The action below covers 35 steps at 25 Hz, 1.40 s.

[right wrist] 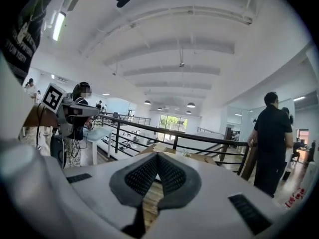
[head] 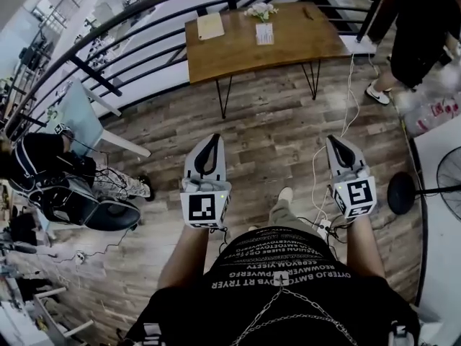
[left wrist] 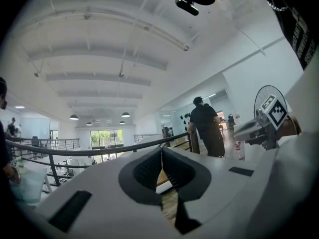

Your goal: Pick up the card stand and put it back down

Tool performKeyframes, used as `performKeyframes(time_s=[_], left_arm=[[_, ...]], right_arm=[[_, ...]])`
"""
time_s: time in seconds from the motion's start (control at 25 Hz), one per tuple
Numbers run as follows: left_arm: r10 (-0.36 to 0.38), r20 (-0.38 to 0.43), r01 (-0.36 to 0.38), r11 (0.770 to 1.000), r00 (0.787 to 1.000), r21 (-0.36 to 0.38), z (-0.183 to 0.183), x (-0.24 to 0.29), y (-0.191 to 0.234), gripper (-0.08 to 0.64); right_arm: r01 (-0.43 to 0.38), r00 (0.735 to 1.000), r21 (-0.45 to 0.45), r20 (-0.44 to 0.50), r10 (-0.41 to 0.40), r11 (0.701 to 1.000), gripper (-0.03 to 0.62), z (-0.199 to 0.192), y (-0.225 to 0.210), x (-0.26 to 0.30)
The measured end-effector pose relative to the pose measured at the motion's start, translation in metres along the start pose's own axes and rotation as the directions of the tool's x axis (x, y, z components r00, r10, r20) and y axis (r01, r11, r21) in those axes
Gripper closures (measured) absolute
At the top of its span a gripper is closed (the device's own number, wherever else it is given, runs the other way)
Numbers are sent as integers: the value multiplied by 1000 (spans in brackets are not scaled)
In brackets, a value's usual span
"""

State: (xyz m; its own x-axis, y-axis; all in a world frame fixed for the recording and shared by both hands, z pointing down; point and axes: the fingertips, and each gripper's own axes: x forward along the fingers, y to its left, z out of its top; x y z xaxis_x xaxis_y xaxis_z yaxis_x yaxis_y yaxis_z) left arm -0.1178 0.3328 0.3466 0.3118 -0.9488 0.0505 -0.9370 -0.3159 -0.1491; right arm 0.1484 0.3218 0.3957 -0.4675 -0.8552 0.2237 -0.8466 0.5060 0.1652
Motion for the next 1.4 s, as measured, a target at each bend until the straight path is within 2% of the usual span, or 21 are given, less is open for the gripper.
performKeyframes(time_s=[0.28,0.48,0.64,1.0,1.12,1.32,1.4], left_arm=[[31,-15,-31,999,999,11,3,59,8,531],[79,17,-79,997,997,4,15,86,5,531],[89,27,-90,996,996,18,27,107,1,531],[108,49,-108,994,993,0,46,166,-15,531],[101,23,-102,994,995,33,44,172,-23,531],[145,-45,-144,989,988,25,24,159,-14,531],[151,-59,-149,988,987,32,18,153,-13,531]], right_arm=[[-53,999,0,9,53,999,578,4,-28,44],[-78,997,-11,3,78,997,578,1,-58,63],[-88,996,30,11,88,996,578,3,-83,81],[-134,989,18,73,132,991,578,7,-142,102],[-169,983,-23,66,170,985,578,2,-148,108],[-181,983,63,50,179,981,578,-17,-145,117],[-195,980,64,40,193,979,578,-22,-138,119]])
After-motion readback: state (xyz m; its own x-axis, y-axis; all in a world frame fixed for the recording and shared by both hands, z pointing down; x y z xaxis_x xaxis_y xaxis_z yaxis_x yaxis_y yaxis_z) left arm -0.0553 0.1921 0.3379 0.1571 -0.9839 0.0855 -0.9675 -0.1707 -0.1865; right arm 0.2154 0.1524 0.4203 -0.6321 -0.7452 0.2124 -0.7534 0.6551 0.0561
